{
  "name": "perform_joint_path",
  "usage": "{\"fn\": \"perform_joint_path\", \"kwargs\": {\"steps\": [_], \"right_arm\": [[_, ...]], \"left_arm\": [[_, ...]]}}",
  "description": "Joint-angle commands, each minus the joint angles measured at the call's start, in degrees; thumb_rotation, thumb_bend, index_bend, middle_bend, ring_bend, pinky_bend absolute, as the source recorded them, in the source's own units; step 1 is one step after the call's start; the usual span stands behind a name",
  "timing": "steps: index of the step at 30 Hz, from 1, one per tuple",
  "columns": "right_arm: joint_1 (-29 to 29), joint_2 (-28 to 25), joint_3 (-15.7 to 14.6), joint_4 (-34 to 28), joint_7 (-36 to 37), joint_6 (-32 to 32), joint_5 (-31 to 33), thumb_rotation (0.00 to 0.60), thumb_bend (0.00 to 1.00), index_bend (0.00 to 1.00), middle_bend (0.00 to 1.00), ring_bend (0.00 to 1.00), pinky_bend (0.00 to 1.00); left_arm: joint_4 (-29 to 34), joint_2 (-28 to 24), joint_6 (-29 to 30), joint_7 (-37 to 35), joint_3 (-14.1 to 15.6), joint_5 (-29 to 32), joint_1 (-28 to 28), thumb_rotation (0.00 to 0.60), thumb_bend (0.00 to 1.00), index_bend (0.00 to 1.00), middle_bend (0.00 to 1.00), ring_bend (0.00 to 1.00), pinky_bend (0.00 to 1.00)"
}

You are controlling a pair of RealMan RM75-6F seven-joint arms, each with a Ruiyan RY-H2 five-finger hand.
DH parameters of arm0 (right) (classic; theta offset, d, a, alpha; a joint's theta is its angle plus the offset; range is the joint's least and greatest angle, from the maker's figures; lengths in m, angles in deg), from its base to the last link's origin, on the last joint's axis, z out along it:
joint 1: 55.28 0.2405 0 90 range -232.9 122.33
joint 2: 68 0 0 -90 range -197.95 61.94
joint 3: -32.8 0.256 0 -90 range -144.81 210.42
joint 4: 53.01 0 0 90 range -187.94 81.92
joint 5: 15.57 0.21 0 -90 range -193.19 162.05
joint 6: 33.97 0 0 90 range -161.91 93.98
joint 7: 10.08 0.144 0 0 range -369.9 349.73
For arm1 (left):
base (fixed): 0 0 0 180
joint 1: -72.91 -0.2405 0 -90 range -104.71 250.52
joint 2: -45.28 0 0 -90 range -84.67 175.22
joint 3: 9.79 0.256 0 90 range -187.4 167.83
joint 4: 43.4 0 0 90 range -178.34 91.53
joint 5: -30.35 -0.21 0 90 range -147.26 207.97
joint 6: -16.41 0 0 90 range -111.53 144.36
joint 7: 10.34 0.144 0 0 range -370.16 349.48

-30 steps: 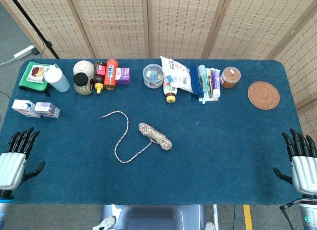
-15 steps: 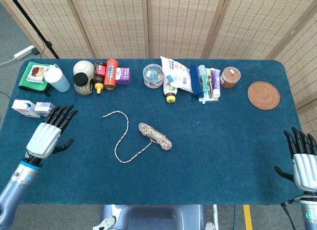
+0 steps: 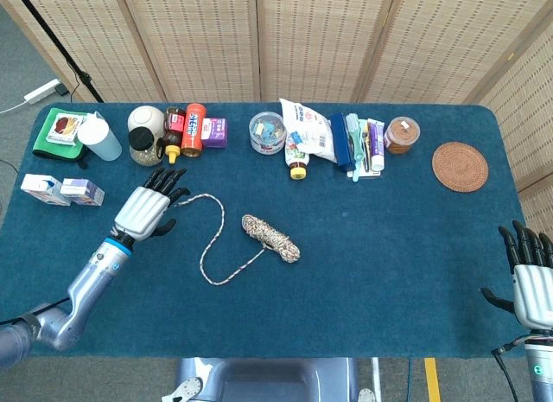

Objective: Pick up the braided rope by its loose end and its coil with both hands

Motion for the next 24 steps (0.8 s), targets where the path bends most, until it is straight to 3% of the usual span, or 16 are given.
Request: {"fn": "perform_joint_path", "kwargs": {"steps": [1, 10, 24], "right_arm": [[0.22, 0.23, 0.18, 0.38, -0.17, -0.48, 0.61, 0.6, 0.0, 0.0, 0.0, 0.0, 0.0], [0.76, 0.85, 0.51, 1.34, -0.68, -1.71, 2.17, 0.6, 0.0, 0.0, 0.0, 0.0, 0.0], [0.78, 0.88, 0.75, 1.66, -0.55, -1.68, 2.97, 0.6, 0.0, 0.0, 0.0, 0.0, 0.0]], "left_arm": [[-2.94, 3.17, -3.68, 1.72, -1.25, 3.23, 2.76, 0.6, 0.31, 0.32, 0.0, 0.0, 0.0], [-9.26, 8.78, -9.92, 3.5, -2.42, 7.77, 7.88, 0.6, 0.33, 0.41, 0.0, 0.0, 0.0], [-14.9, 14.88, -11.57, 6.84, -1.89, 10.6, 11.63, 0.6, 0.35, 0.42, 0.0, 0.0, 0.0]]}}
